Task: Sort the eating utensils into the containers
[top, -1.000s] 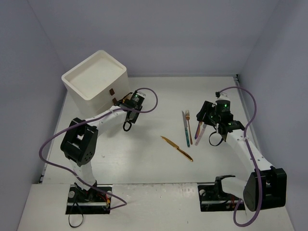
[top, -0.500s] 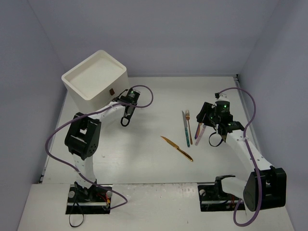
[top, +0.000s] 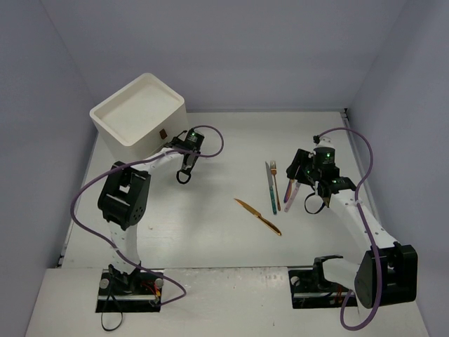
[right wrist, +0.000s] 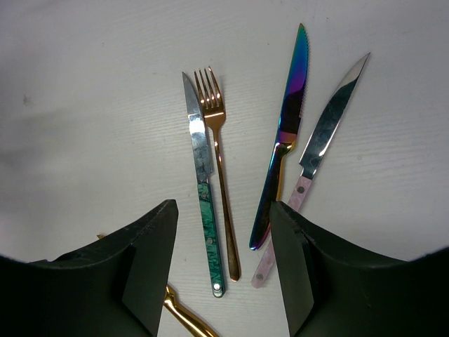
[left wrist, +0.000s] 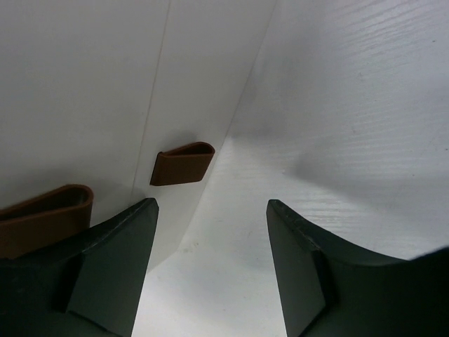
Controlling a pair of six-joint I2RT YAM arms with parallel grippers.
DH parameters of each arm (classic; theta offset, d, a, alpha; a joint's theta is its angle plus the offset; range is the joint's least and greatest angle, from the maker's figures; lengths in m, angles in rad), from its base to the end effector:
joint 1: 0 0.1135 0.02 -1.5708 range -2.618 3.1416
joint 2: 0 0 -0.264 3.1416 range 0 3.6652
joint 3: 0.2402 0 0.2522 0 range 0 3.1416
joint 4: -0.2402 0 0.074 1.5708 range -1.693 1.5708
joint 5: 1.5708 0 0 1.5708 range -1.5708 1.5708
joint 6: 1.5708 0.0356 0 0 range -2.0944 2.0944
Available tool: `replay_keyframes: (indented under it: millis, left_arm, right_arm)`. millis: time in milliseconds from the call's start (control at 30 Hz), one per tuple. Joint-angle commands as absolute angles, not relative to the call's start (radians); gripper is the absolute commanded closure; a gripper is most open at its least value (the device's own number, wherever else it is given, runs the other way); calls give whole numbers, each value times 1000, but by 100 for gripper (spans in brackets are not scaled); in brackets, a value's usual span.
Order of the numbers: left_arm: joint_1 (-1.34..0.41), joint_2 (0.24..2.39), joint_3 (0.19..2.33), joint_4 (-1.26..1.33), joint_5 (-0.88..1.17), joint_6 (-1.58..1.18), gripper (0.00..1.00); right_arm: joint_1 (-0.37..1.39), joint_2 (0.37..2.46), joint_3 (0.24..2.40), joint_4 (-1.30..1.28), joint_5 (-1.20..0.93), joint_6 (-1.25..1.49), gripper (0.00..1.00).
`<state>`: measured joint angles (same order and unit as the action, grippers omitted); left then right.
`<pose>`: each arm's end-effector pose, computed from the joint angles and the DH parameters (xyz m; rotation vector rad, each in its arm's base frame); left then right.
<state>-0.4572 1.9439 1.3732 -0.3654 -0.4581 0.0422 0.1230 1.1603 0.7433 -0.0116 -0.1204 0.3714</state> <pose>0.3816 -0.1702 0.1922 0.4161 2.3771 0.3861 0.2599 0.0364 0.2658 0.1728 2.0156 0.4359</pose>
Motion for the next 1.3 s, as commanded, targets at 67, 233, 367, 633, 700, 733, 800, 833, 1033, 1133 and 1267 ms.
replay_keyframes:
  millis: [67, 233, 367, 633, 700, 733, 800, 833, 1033, 1133, 1267]
  left_arm:
    - [-436, 1932, 1426, -330, -545, 85, 37]
    - [-461, 1888, 1421, -341, -538, 82, 36]
    - [-544, 1804, 1424, -354, -589, 110, 37]
    - [-637, 1767, 1508, -311, -849, 357, 42]
    - [-635, 1782, 1512, -254, -918, 451, 42]
    - [-635, 1787, 1512, -231, -948, 484, 43]
    - [-632, 1799, 1511, -174, -962, 559, 47]
    - [-631, 1805, 1512, -137, -970, 606, 51]
    - [-609, 1834, 1520, -9, -1012, 750, 54]
    - [-603, 1839, 1517, 50, -1019, 804, 54]
    - [-601, 1848, 1502, 76, -1029, 816, 54]
  right_arm:
    - [117, 1146, 744, 28, -117, 362, 47]
    - [116, 1141, 742, 28, -120, 362, 47]
    - [117, 1131, 744, 28, -122, 363, 47]
    - [117, 1113, 732, 28, -143, 365, 47]
    - [116, 1108, 729, 28, -145, 365, 47]
    - [115, 1106, 729, 28, -146, 365, 47]
    - [116, 1104, 728, 27, -155, 365, 47]
    - [117, 1102, 727, 26, -161, 365, 47]
    - [115, 1082, 707, 26, -180, 366, 47]
    - [115, 1078, 701, 26, -183, 367, 47]
    - [115, 1077, 698, 26, -183, 365, 47]
